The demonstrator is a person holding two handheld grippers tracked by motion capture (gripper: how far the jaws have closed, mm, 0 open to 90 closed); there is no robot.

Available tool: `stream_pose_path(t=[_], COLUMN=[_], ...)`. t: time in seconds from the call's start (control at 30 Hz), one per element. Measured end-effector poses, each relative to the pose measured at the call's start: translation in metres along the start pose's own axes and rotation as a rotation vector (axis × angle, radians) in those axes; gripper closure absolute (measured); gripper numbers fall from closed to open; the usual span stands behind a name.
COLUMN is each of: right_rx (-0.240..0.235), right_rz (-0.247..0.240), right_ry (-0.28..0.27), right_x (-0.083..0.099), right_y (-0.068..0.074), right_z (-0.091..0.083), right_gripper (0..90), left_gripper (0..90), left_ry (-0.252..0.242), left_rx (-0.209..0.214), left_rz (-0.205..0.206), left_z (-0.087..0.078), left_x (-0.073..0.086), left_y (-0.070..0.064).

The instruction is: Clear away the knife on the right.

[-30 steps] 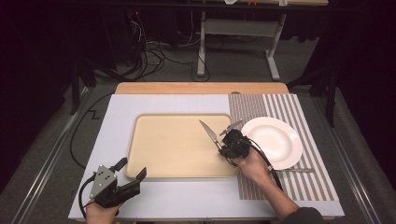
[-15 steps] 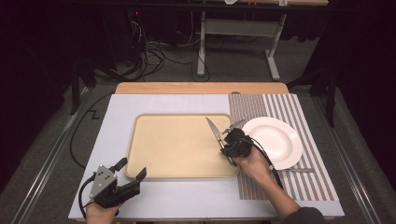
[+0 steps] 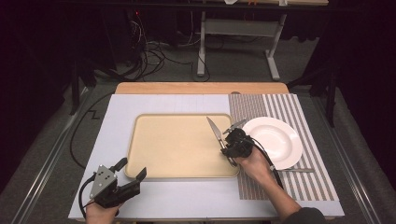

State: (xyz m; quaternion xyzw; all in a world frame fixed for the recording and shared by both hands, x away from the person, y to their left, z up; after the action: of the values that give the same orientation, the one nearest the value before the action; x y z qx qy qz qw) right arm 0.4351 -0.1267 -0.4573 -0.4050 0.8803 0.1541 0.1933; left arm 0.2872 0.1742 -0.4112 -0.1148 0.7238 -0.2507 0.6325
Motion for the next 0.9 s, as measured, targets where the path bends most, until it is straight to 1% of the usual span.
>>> stream_pose_path(t=[0.07,0.13,0.23,0.27,0.3,0.33,0.37,0.4,0.43,0.5,0.6,0.63,0.73,0.77,0.83,0.9], right_rx=[-0.002,-0.001,-0.006,-0.006,-0.01,-0.01,-0.012,-0.01,-0.01,-0.016,-0.016,-0.015,-0.036,-0.035,-0.033,-0.035], right_rz=[0.005,0.015,0.002,0.002,-0.001,-0.001,-0.007,-0.011,-0.011,-0.006,-0.002,0.005,0.027,0.033,0.033,0.033], right_ry=[-0.012,-0.026,-0.059,-0.059,-0.085,-0.085,-0.11,-0.123,-0.123,-0.145,-0.158,-0.174,-0.199,-0.205,-0.212,-0.233], right_x=[0.001,0.001,0.001,0.001,0.001,0.001,0.001,0.001,0.001,0.002,0.003,0.004,0.006,0.006,0.007,0.01], right_y=[-0.002,-0.002,-0.002,-0.002,-0.001,-0.001,0.0,0.0,0.0,0.0,0.0,-0.001,-0.003,-0.003,-0.004,-0.004], right_z=[-0.001,-0.003,-0.008,-0.008,-0.012,-0.012,-0.015,-0.017,-0.017,-0.022,-0.024,-0.028,-0.032,-0.034,-0.036,-0.042], right_gripper=[60.5,58.8,56.5,56.5,56.1,56.1,56.7,55.9,55.9,52.8,51.3,49.7,46.8,45.3,45.3,46.4], left_gripper=[25.0,25.0,25.0,25.0,25.0,25.0,25.0,25.0,25.0,25.0,24.9,25.0,24.9,24.9,25.0,24.9], left_ry=[0.0,0.001,0.0,0.0,0.0,0.0,-0.001,-0.001,0.0,-0.002,-0.001,-0.002,-0.003,-0.003,-0.005,-0.004], left_rx=[-0.001,-0.002,-0.002,-0.002,-0.002,-0.002,-0.002,-0.002,-0.002,-0.003,-0.003,-0.003,-0.004,-0.005,-0.006,-0.007], left_rz=[-0.001,-0.002,-0.001,-0.001,-0.002,-0.002,-0.002,-0.002,-0.001,-0.004,-0.002,-0.003,-0.004,-0.004,-0.006,-0.005], left_z=[0.0,0.001,0.0,0.0,0.0,0.0,0.0,0.0,0.0,0.0,0.0,0.0,0.0,0.0,0.001,0.001], left_x=[0.0,0.0,0.0,0.0,0.0,0.0,0.0,0.0,0.0,0.0,0.0,0.0,0.0,0.0,-0.001,-0.001], left_y=[0.0,0.0,0.0,0.0,0.0,0.0,0.0,0.0,0.0,0.0,0.0,0.0,0.001,0.001,0.001,0.001])
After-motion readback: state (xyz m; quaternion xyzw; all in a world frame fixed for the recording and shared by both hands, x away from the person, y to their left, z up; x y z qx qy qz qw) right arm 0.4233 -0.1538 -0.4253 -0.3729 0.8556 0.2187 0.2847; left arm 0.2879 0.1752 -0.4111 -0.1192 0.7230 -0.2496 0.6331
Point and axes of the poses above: each handheld gripper's, and its own axes: z roughly forward along the jaws, x roughly out of its underside, y roughly to its left, the point moved 5 cm from there along z, roughly forward along the jaws, and after that the axes turned 9 degrees about -x, right-handed, at the moved point
